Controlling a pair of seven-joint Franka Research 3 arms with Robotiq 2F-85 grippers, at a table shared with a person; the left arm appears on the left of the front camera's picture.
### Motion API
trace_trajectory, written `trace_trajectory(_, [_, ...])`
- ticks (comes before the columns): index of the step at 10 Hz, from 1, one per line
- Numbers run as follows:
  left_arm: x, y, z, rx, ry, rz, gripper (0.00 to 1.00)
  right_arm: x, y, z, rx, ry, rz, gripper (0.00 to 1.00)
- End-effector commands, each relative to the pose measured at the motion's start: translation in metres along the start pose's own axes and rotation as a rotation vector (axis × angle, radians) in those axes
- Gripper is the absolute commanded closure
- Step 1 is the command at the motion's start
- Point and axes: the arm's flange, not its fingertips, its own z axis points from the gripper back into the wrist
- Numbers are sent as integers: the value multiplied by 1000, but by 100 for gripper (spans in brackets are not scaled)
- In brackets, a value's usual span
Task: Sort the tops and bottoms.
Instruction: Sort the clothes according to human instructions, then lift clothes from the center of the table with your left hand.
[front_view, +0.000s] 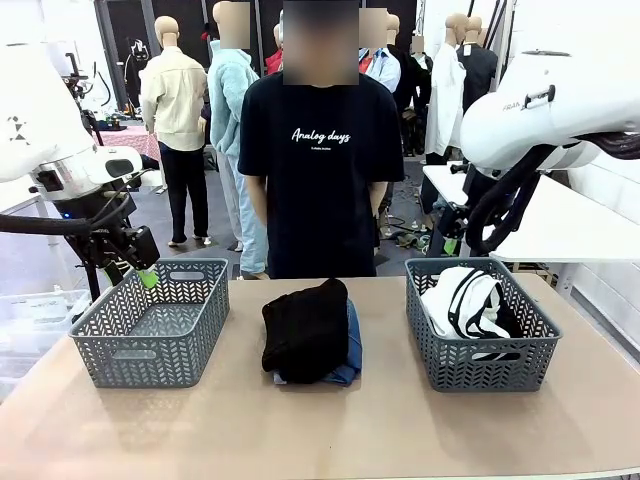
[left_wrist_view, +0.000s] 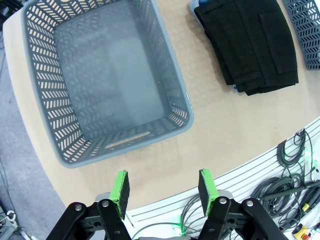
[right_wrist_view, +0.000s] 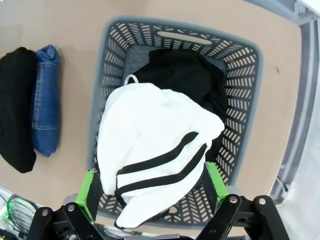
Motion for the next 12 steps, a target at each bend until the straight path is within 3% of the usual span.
trace_trajectory(1, [-1, 3, 1, 8, -5, -6, 28, 0, -1, -2, 5, -8, 5, 0])
trace_trajectory(9, [-1, 3, 1, 8, -5, -6, 28, 0, 0, -1, 0, 1, -1, 0])
trace_trajectory(12, [-1, 3, 1, 8, -5, -6, 28, -49, 23, 46, -40, -191, 139, 0])
